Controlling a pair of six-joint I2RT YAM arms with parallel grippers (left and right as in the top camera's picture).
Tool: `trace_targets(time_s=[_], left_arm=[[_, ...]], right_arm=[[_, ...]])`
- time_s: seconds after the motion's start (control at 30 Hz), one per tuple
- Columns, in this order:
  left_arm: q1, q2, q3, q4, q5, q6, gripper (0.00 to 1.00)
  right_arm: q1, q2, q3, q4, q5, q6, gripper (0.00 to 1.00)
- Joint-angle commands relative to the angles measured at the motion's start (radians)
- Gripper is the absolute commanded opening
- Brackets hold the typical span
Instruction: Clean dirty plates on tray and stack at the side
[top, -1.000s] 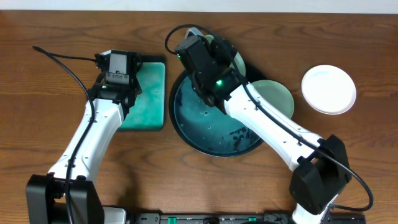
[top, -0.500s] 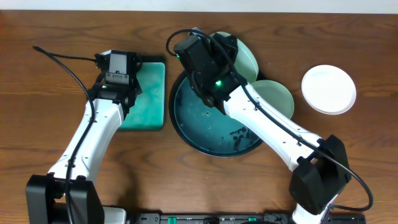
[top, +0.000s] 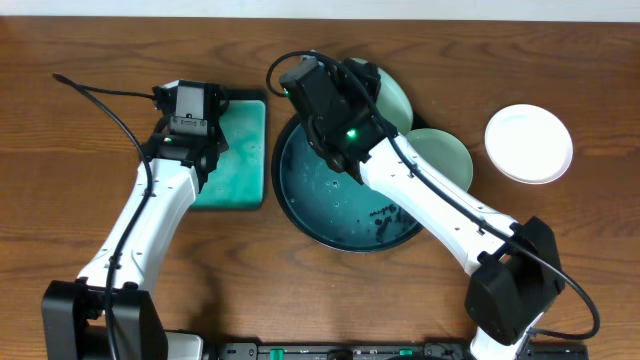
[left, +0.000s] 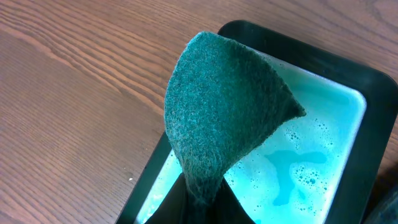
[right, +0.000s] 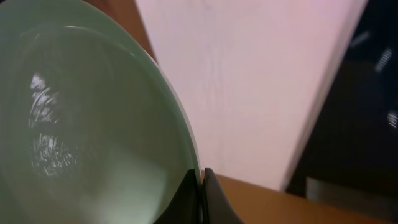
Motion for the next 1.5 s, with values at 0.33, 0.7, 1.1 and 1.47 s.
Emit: trace_targets(time_s=[0.33,0.7,1.1,1.47], left_arm=[[0.003,0.006,-0.009,-0.003,-0.02,-0.012,0.07],[0.003,0.006,-0.009,-0.003,-0.02,-0.012,0.07],[0.003,0.006,-0.009,-0.002,-0.02,-0.013,0.07],[0.003,0.006,-0.009,-0.002,-0.02,-0.013,0.07]], right_arm=[[0.002,-0.021,0.005,0.127,0.139,-0.228,0.01],[-0.01,-0.013,0.001,0.006,-0.05,-0.117,0.01],[-0.003,-0.011,-0.001,-0.074,-0.373,-0.05,0.01],[-0.043,-0.007,-0.001,0.048,0.041,-0.172,0.01]])
